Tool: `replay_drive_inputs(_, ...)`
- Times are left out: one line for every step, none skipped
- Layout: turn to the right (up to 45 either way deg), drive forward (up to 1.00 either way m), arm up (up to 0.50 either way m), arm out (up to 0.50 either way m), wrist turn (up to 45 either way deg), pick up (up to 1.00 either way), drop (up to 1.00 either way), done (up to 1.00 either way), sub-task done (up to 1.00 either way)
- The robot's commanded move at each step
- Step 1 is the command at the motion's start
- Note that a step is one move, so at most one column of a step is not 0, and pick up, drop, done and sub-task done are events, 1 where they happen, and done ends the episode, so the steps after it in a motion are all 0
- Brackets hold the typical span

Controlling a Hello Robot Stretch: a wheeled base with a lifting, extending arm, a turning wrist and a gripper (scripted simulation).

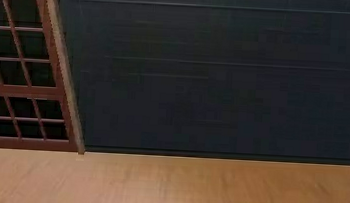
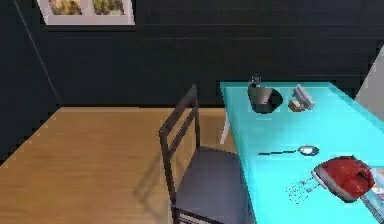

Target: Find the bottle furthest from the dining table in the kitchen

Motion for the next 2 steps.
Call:
replay_drive_inputs(-39.0, 0.00, 0.00, 0.00, 0.0, 0.00, 0.00, 0.00, 0.00)
replay_drive_inputs(0.0, 0.35, 0.00, 0.00, 0.0, 0.00, 0.00, 0.00, 0.00)
